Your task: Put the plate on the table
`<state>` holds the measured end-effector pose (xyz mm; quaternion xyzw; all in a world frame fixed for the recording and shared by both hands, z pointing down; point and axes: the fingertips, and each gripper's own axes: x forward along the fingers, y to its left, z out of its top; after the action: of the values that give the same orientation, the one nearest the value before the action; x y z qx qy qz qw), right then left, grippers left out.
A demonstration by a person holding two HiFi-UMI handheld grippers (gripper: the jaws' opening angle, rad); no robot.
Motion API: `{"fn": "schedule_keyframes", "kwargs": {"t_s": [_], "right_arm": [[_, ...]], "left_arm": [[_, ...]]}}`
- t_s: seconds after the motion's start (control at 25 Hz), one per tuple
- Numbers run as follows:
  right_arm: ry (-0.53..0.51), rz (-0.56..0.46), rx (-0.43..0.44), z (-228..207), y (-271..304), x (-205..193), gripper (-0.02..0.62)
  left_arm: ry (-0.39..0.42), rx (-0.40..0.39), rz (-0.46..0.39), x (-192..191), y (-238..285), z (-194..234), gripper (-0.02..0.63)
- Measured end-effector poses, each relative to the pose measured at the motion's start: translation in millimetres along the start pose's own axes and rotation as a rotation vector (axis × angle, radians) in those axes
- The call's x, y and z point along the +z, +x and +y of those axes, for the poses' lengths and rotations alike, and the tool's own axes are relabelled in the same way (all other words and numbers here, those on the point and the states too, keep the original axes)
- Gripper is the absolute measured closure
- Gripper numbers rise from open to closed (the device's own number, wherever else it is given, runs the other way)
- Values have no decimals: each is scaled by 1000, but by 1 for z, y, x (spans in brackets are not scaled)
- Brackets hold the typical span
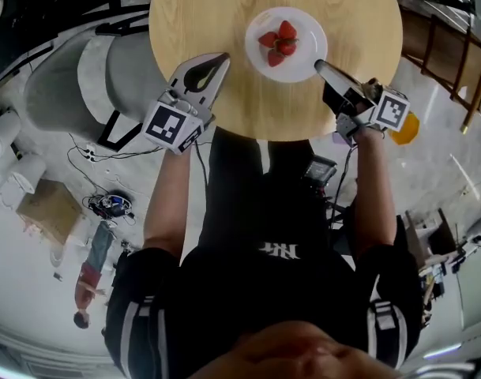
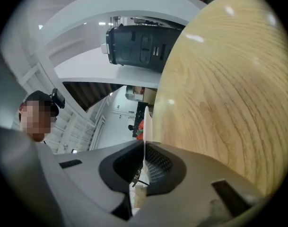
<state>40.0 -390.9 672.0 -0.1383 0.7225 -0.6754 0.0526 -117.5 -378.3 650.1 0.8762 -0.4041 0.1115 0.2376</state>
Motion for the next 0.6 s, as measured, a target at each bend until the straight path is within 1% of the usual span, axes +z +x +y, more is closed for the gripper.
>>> {"fn": "schedule_keyframes", "kwargs": {"t_s": [0.16, 0.4, 0.6], "right_arm": [[-25, 14, -52, -11, 9, 3, 584], [-35, 6, -86, -18, 15, 8, 584], [-48, 15, -133, -26, 16, 6, 583]], "left_arm": [[14, 1, -7, -8, 10, 7, 603], [38, -20, -5, -11, 16, 2, 603], [27, -21, -20, -12, 15, 4, 603]]}}
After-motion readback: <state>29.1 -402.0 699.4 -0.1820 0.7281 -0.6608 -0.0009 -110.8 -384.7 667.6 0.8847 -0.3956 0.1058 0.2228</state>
